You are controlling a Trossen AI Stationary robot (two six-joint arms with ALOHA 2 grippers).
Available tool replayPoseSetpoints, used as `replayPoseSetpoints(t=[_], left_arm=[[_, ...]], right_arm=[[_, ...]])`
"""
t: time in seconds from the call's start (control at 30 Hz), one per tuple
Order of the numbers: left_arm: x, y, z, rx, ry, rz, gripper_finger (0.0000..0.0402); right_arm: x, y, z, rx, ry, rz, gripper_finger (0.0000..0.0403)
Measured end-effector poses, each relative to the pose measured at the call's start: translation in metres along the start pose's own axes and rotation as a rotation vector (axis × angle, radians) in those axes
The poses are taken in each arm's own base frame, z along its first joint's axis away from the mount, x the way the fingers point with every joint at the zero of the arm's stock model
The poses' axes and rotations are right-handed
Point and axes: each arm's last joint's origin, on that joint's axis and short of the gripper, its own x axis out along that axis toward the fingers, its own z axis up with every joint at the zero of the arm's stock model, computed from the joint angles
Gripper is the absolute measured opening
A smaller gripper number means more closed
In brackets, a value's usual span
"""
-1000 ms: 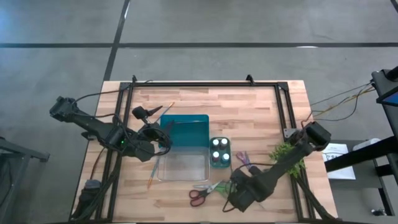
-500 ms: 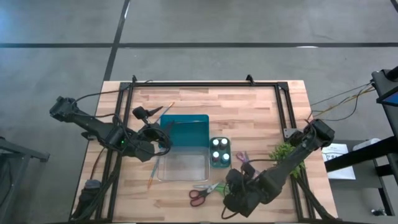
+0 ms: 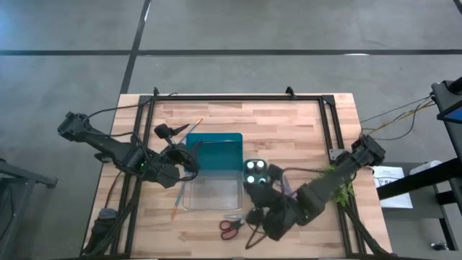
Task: Pick & Place Paint Supplies
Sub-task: Put the blue paint brush into the blue bin
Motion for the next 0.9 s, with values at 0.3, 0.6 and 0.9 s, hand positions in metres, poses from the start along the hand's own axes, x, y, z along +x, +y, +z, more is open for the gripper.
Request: replayPoseSetpoints(t=[0.3, 0.6, 0.9], left_arm=[[0.000, 0.004, -0.003, 0.023, 0.003, 0.124, 0.0353], [-0.001, 0.008, -0.020, 0.053, 0.037, 0.147, 0.0353], [-0.001, 0.010, -0.025, 0.056, 0.046, 0.150, 0.0353]], right_arm=[[0.046, -0.007, 0.036, -0.165, -0.201, 0.022, 0.0007], [0.094, -0.031, 0.024, -0.257, -0.327, 0.076, 0.0007], [0.136, -0.080, -0.004, -0.286, -0.397, 0.251, 0.0007]])
